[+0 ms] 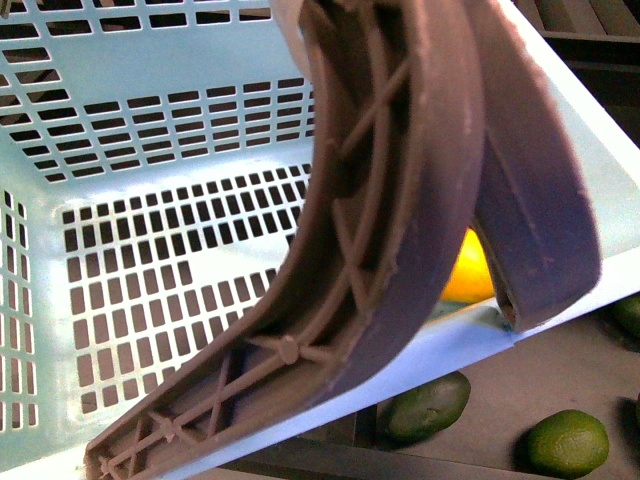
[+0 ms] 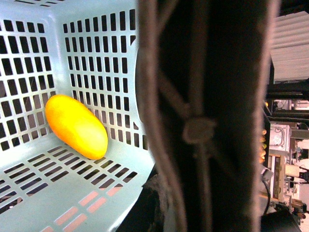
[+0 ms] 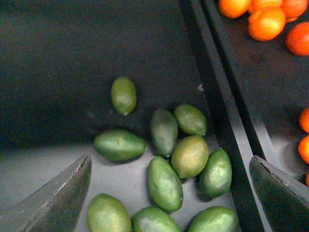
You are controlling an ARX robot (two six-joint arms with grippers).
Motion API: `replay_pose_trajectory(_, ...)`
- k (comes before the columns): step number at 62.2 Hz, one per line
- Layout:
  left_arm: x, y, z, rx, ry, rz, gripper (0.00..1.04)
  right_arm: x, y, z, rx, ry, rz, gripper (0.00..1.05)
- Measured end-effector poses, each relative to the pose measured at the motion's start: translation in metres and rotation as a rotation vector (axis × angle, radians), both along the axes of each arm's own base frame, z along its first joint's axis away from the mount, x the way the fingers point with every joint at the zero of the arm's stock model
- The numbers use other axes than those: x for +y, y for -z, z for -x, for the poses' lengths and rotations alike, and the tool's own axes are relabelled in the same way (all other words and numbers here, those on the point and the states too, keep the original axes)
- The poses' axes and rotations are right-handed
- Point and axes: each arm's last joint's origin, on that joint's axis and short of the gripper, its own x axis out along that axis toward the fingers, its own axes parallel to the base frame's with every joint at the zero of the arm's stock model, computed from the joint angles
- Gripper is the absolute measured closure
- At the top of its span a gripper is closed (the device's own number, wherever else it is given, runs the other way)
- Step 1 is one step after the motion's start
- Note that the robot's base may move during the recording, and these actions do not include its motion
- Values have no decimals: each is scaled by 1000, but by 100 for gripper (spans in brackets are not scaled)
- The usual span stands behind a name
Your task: Pick mango and avocado into basket
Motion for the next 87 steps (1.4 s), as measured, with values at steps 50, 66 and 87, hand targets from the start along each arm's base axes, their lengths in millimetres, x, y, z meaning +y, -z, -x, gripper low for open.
replay_pose_trajectory(50, 0, 0, 0, 1, 5, 2, 101, -20, 154, -117, 438, -359, 14, 9)
replay_pose_trajectory(66, 0, 0, 0, 2, 6, 3, 101, -21, 168, -134, 478, -386, -3, 9)
replay_pose_trajectory(87, 0, 0, 0, 1, 5, 2, 101, -22, 186, -155, 502, -403, 3, 9)
